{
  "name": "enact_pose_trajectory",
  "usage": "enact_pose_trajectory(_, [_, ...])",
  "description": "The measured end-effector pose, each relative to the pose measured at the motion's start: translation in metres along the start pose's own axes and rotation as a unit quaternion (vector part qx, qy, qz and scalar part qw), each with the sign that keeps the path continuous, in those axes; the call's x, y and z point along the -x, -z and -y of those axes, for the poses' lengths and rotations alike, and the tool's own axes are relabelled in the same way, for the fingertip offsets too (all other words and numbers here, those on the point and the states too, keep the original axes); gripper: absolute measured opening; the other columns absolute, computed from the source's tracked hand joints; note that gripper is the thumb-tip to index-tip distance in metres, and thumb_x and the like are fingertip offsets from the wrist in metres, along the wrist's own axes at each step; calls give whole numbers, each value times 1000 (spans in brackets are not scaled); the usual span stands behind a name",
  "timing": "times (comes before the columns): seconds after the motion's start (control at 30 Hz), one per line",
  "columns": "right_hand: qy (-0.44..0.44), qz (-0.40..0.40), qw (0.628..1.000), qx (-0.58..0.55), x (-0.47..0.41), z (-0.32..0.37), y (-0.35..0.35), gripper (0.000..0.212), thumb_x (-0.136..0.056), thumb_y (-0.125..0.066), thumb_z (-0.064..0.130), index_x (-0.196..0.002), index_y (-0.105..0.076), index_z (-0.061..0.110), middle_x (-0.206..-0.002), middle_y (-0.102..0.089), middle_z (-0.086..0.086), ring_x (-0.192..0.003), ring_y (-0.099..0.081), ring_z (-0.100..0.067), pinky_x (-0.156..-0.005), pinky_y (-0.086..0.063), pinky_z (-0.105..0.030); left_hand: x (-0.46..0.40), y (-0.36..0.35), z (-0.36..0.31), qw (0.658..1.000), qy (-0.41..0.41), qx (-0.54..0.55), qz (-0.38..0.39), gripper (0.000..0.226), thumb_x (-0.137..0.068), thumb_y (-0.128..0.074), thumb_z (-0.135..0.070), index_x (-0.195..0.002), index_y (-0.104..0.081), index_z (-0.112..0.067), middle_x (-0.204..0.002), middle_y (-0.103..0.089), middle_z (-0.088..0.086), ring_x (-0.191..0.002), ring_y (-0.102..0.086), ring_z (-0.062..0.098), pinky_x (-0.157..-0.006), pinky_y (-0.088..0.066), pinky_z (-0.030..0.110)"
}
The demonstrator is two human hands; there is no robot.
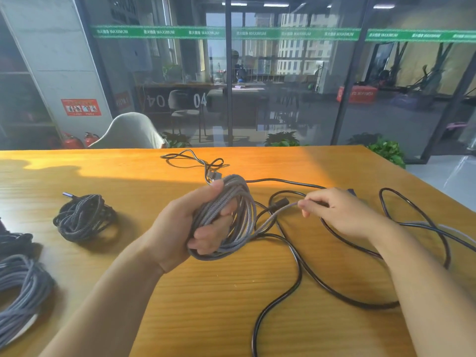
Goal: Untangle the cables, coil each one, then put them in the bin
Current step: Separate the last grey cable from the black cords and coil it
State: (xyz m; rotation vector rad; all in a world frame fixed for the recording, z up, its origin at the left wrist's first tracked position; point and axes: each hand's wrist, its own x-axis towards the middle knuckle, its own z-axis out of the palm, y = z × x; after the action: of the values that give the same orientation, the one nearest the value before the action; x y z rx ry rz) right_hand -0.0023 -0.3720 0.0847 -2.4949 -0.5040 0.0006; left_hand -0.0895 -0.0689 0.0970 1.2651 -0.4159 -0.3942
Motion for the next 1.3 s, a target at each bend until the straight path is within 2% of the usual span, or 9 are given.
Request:
enact_pose_trajectory(0.07, [5, -95, 995, 14, -5, 6, -10, 38, -90, -61, 66, -80, -70, 32, -56, -51, 14, -56, -49, -6, -60, -39, -32, -3, -6, 5, 998, 21, -55, 2, 39, -97, -45, -49, -77, -54, -17, -48, -31, -1, -38, -20, 11, -41, -16, 27])
enact_pose_trajectory(0.17, [45, -245, 968, -13, -5, 26, -27, 28, -89, -76, 52, -79, -68, 27, -49, -53, 14, -56, -53, -1, -53, -37, -21, -8, -12, 14, 986, 32, -163, 10, 46, -101, -44, -48, -83, -49, -6, -52, -29, 5, -43, -18, 17, -45, -16, 30])
enact_pose_trajectory(0.3, [126, -296, 943, -88, 7, 56, -39, 21, -93, -77, 38, -81, -67, 24, -55, -55, 15, -56, -52, -7, -53, -35, -14, -12, -20, 20, 970, 36, -242, -9, 62, -103, -42, -49, -82, -41, 9, -56, -30, 9, -45, -23, 20, -45, -27, 24])
enact_pose_trajectory(0.5, [152, -155, 955, -203, 21, 75, -51, 13, -103, -64, 30, -101, -76, 26, -75, -72, 2, -71, -66, -23, -67, -52, -44, -19, -21, 26, 946, 29, -307, -100, 68, -106, -39, -54, -74, -40, 6, -59, -35, 13, -49, -27, 22, -49, -27, 29])
enact_pose_trajectory(0.67, [149, -68, 956, -243, 25, 80, -57, 28, -109, -54, 23, -132, -69, 24, -82, -73, 12, -62, -59, -4, -64, -47, -24, -24, -21, 31, 947, 2, -257, -194, 60, -110, -39, -46, -93, -46, 11, -61, -32, 10, -47, -25, 17, -43, -25, 22])
enact_pose_trajectory(0.87, [161, -4, 968, -192, 32, 87, -61, 20, -111, -47, 23, -119, -65, 22, -88, -76, 13, -57, -61, -16, -62, -48, -24, -24, -15, 28, 940, -38, -169, -294, 61, -108, -41, -53, -72, -48, -4, -58, -31, 8, -49, -22, 18, -46, -18, 26])
enact_pose_trajectory(0.97, [180, 50, 967, -171, 36, 92, -70, 23, -113, -41, 25, -118, -63, 21, -84, -75, 4, -57, -61, -22, -63, -50, -30, -22, -13, 24, 932, -59, -142, -329, 65, -104, -42, -62, -68, -46, -7, -60, -28, 10, -49, -25, 18, -52, -15, 33])
enact_pose_trajectory(1.13, [200, 101, 962, -158, 38, 95, -78, 20, -114, -37, 23, -108, -56, 19, -68, -66, 21, -54, -55, -16, -60, -44, -25, -22, -16, 23, 932, -91, -133, -325, 64, -100, -52, -60, -65, -39, -7, -59, -29, 10, -47, -28, 20, -48, -22, 26])
enact_pose_trajectory(1.3, [214, 108, 954, -178, 36, 95, -80, 26, -115, -36, 24, -96, -54, 27, -73, -67, 8, -59, -57, -26, -63, -48, -38, -22, -16, 20, 946, -115, -92, -290, 58, -103, -45, -59, -64, -55, -18, -63, -46, 8, -50, -40, 24, -49, -31, 28])
